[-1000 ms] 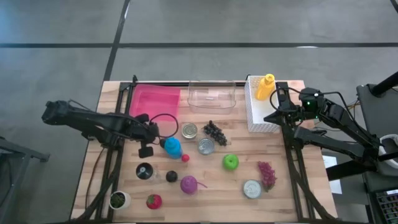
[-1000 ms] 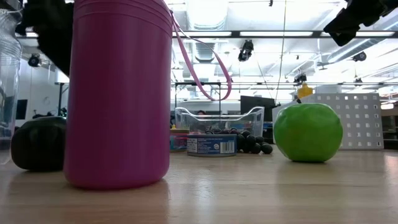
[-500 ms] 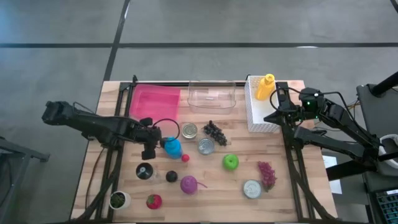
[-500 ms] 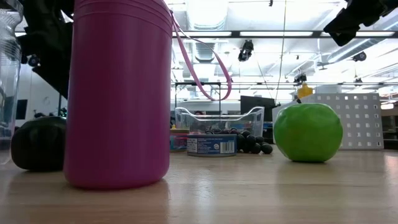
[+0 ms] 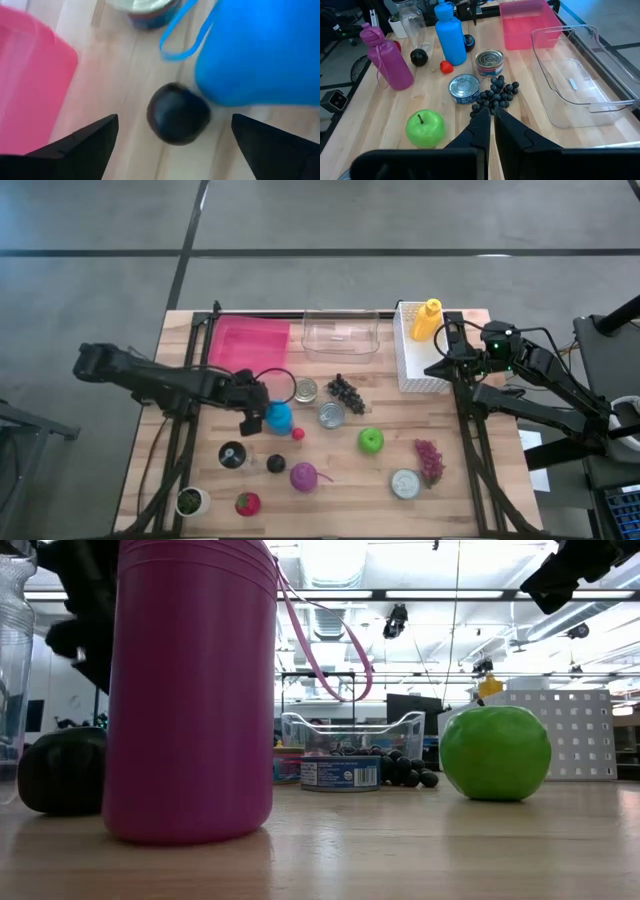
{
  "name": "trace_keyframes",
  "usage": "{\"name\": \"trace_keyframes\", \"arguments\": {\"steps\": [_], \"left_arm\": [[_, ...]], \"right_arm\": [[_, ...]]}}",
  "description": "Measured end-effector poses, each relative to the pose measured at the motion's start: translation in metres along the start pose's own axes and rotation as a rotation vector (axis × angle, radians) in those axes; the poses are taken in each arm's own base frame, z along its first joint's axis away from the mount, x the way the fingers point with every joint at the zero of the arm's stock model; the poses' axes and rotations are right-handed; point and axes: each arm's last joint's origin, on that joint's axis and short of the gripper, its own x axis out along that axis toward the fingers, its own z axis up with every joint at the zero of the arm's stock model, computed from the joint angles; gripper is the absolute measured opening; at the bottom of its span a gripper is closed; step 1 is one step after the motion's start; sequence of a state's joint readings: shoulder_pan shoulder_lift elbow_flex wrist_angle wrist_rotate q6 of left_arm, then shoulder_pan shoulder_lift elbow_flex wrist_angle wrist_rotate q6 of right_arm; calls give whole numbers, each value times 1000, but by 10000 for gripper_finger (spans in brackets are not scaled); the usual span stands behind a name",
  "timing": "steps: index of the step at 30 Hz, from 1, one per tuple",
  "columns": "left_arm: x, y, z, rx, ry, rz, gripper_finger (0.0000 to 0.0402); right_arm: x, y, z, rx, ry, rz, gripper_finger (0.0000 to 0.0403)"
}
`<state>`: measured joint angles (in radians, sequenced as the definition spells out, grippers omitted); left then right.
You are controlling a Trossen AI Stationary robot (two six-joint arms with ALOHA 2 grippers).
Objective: Pick & Place Food Item
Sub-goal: Put the top plum into the pink bin
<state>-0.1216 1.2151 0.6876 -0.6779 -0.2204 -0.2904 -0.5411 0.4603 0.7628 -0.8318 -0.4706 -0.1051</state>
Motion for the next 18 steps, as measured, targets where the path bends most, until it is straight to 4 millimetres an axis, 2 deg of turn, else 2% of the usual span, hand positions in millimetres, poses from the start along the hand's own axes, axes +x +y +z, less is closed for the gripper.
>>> {"name": "trace_keyframes", "arguments": {"steps": [7, 18], "left_arm": [[17, 3, 4, 21, 83, 28, 389], [21, 2, 5, 35, 97, 5, 393]], "right_arm": [[0, 0, 0, 0, 0, 0, 22], [0, 0, 0, 0, 0, 0, 22]]}}
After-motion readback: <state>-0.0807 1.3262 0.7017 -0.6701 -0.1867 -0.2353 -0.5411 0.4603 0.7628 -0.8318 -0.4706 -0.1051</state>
